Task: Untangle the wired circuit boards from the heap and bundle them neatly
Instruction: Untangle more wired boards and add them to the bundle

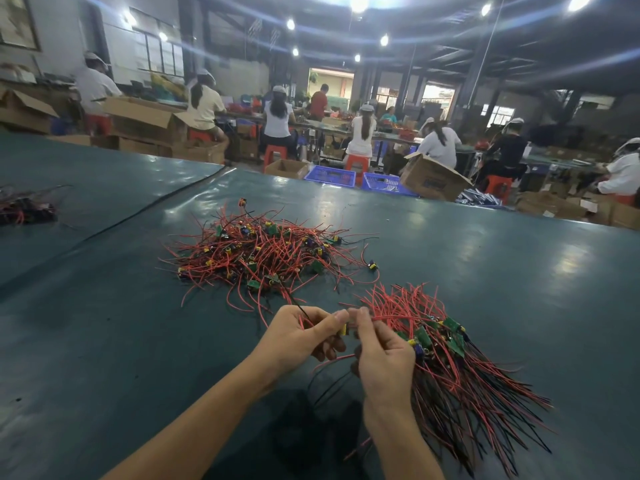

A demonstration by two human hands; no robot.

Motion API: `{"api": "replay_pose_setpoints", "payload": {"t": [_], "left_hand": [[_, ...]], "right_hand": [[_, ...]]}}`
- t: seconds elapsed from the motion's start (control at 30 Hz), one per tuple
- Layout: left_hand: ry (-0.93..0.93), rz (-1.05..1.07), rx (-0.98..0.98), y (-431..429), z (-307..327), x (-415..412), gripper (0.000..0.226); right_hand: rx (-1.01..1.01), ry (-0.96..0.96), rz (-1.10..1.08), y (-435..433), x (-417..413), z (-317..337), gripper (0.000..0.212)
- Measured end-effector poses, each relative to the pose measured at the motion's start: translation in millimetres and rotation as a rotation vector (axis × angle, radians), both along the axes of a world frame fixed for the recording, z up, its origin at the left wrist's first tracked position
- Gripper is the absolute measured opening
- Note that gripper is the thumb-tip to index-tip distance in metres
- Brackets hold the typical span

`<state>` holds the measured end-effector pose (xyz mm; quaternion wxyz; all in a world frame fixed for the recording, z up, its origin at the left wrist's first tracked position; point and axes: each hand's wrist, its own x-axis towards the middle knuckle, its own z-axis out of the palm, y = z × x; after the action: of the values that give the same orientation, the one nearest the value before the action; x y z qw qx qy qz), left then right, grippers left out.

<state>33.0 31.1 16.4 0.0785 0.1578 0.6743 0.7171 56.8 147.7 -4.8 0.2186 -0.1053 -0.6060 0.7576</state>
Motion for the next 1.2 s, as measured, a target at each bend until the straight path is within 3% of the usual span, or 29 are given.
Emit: {"api": "replay_pose_setpoints", "payload": {"t": [0.2,0.3,0.37,0.5,0.63,0.7,0.8,0.87,0.97,1.07,1.2], "left_hand": [[-0.136,0.057,0.129,-4.3,0.6,-5.3,0.029],[-0.233,0.074,0.228,-2.7,-0.1,-6.6,0.029],[-0.234,0.071,0.299,-3.7,0.7,-7.2,0.021],[-0.195,0.133,0.362,-7.2,1.4,-9.8,0.026],[-0.266,0.205,0.438,-5.2,0.8,-12.2,0.015],[-0.295,0.221,0.496,-8.5,1.8,-13.6,0.022],[-0.351,0.208,0.579,-14.3,4.6,-15.0,0.040],[-0.404,0.179,0.594,-16.4,5.0,-15.6,0.040],[-0.465,0.145,0.577,-15.6,4.1,-16.4,0.030],[-0.477,0.061,0.382,-10.0,4.0,-12.7,0.028],[-0.299,-0.022,0.127,-2.9,-1.9,-6.3,0.026]], "right_hand": [[-0.306,0.007,-0.162,32.9,-3.7,6.6,0.029],[-0.274,0.039,-0.144,30.5,-1.8,8.0,0.029],[-0.243,0.049,-0.143,28.0,-1.1,7.8,0.028],[-0.208,0.076,-0.132,27.7,1.4,7.6,0.027],[-0.193,0.122,-0.075,25.3,3.9,10.3,0.032],[-0.229,0.157,-0.042,25.5,4.7,11.4,0.030],[-0.269,0.159,0.002,26.6,3.7,9.3,0.047],[-0.318,0.140,0.055,27.1,2.1,6.5,0.057],[-0.312,0.079,0.110,28.2,-0.4,3.2,0.058],[-0.105,-0.023,0.142,20.7,-0.8,0.3,0.050],[0.097,-0.051,0.201,4.0,1.9,-3.3,0.031]]}}
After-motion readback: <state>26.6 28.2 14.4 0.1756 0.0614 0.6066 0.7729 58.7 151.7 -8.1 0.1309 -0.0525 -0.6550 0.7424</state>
